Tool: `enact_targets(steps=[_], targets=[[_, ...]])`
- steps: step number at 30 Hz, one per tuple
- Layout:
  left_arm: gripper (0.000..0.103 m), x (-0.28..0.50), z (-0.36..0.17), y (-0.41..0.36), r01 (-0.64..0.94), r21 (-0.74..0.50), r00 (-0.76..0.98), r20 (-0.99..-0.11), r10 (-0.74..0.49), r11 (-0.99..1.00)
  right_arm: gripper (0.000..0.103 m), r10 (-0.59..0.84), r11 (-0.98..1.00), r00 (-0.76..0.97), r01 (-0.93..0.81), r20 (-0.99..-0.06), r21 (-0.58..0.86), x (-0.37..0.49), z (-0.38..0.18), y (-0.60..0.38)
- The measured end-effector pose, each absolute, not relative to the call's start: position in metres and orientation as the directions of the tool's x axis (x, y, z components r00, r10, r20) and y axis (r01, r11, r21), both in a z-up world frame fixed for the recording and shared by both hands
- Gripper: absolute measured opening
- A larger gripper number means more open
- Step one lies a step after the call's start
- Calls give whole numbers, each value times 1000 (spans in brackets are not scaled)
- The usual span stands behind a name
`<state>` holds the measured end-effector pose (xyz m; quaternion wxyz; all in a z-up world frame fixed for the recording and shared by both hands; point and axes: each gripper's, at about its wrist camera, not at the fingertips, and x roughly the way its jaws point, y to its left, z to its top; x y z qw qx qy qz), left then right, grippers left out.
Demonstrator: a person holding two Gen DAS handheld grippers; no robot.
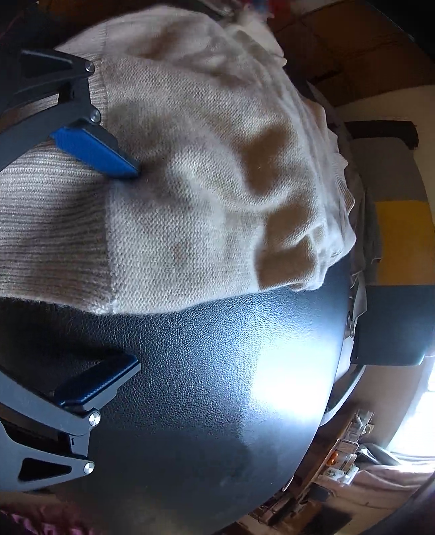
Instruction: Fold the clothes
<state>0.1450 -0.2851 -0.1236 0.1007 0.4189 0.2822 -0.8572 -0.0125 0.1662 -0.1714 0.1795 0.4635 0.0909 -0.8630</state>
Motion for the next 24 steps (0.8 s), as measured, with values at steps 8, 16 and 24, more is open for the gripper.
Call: enact_targets(steps=[8, 16, 24], targets=[[24, 161, -166, -241, 357, -510, -613, -760, 215, -782, 101, -253, -896, -477, 444, -842, 17, -7, -158, 181], [6, 149, -175, -207, 356, -511, -607, -763, 223, -782, 12, -308, -860, -453, 509, -836, 41, 9, -157, 165], [2, 157, -75, -277, 397, -438, -718, -695, 24, -807, 10, -567, -744, -320, 594, -758, 306, 34, -123, 140]])
